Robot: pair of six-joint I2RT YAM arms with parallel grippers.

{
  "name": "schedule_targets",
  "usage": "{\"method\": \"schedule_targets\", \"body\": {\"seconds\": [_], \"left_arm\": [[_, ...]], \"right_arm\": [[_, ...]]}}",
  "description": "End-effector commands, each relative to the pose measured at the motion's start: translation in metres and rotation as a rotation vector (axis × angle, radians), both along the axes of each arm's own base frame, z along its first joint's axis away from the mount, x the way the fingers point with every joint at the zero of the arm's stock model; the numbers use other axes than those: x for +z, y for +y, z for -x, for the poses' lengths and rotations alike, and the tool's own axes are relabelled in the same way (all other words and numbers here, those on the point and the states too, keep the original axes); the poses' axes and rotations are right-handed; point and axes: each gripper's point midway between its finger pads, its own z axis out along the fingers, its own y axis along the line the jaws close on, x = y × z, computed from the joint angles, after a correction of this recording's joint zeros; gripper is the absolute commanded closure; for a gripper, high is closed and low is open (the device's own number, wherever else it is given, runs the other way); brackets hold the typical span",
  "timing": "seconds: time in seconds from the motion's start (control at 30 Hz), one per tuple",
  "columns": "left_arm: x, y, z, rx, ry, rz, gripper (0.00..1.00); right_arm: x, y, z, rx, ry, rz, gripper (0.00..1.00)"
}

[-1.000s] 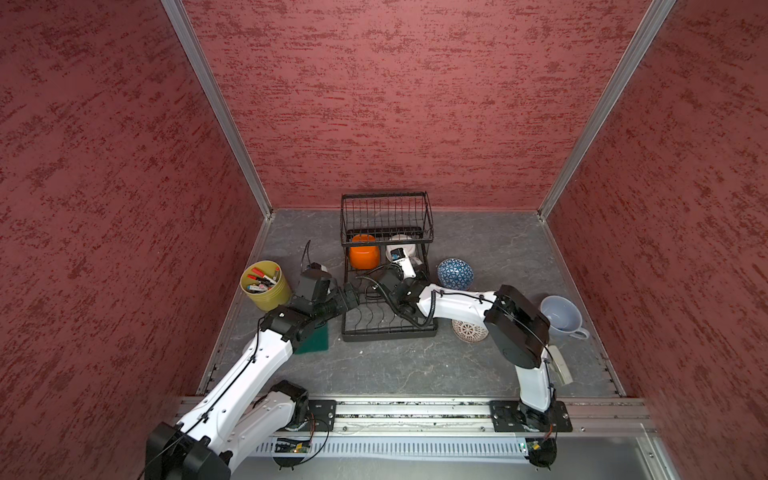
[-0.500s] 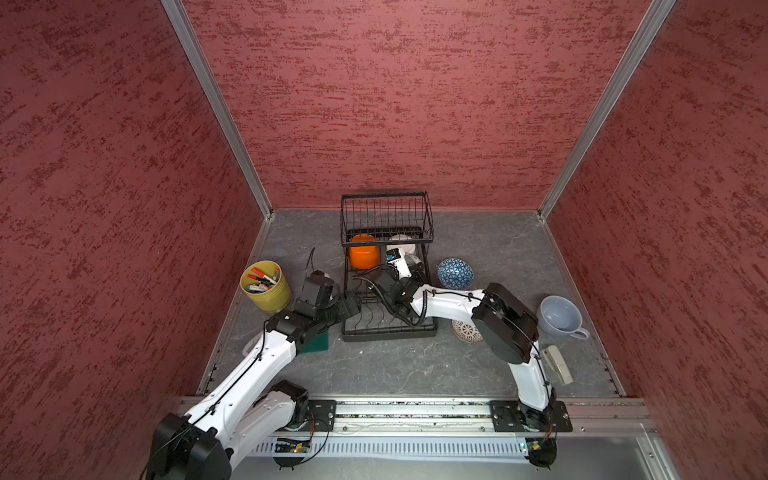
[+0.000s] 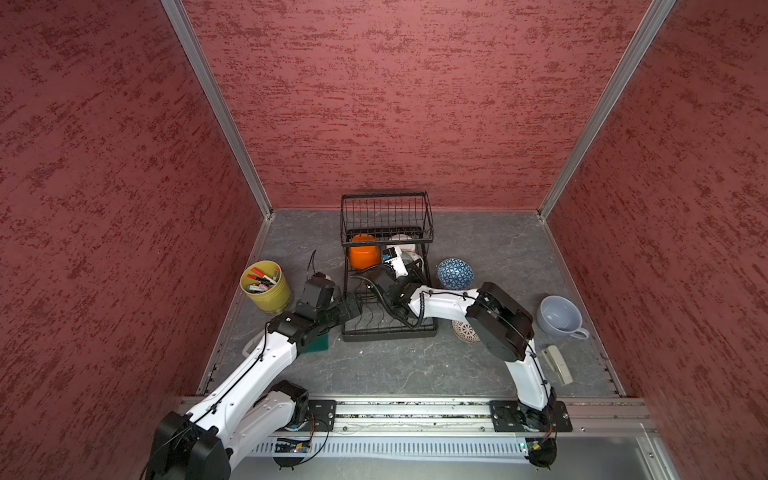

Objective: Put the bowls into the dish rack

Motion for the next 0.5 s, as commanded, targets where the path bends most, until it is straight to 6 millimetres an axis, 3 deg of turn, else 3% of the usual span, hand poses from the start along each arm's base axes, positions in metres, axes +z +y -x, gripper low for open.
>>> {"method": "schedule_targets", "body": {"seconds": [0.0, 0.47], "left_arm": [[0.004, -0.002, -0.003, -0.002, -0.025, 0.012, 0.00], [0.005, -0.002, -0.003, -0.002, -0.030, 0.009, 0.00]], "right_arm": [[0.018, -0.001, -0.005, -0.043, -0.084, -0.014, 1.00], [-0.001, 0.005, -0.002, -0.021, -0.046, 0.010, 1.00]]}}
